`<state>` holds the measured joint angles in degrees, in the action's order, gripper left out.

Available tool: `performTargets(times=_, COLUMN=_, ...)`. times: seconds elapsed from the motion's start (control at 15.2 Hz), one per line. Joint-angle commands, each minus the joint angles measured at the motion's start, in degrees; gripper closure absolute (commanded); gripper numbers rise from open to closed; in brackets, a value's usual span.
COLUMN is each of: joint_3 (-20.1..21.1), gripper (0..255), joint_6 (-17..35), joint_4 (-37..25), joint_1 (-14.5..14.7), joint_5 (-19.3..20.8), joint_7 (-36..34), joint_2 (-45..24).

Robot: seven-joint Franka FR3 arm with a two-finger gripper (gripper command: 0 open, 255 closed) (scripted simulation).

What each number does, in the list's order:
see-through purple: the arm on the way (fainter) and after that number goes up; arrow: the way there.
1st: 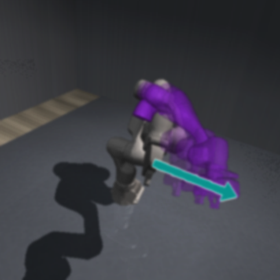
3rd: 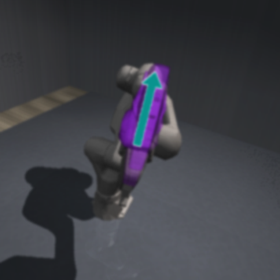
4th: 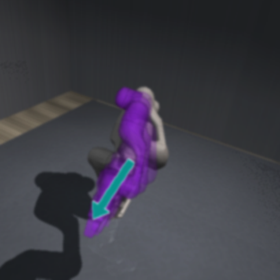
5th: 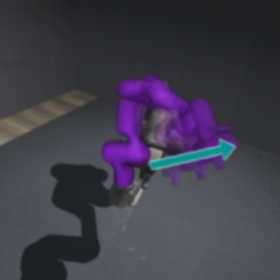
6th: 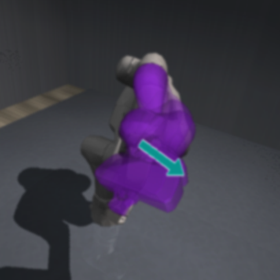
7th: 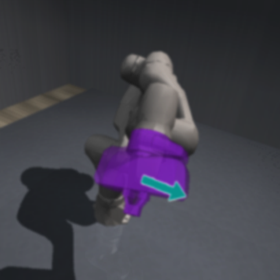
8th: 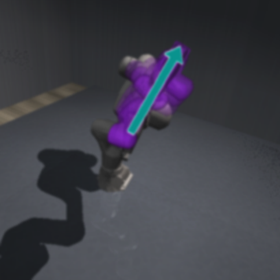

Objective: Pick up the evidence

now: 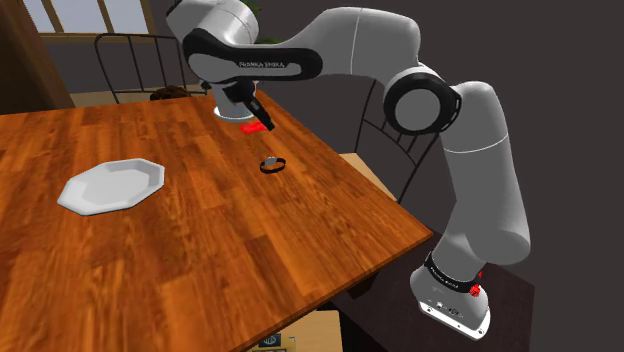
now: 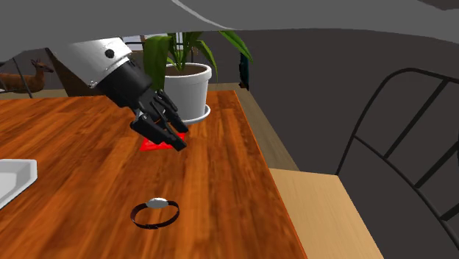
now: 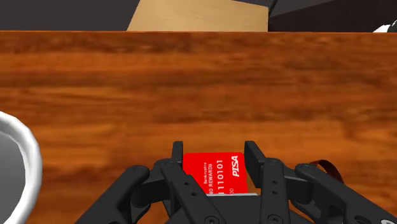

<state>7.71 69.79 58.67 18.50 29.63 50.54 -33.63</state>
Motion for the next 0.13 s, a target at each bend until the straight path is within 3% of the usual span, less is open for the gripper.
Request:
performTargets(times=0.0, joint_3=-0.1, gripper=255, joint_6=-1.3, joint_4=-2.0, joint_1=0.3, joint_5=0.2, joint_7=0.6, joint_2=-0.6)
performTargets(times=0.07, joint_3=-0.1, gripper=255, joint_6=-1.3, joint_4=-2.0, joint_1=0.3, joint_5=0.2, joint_7=0.6, joint_2=-0.6)
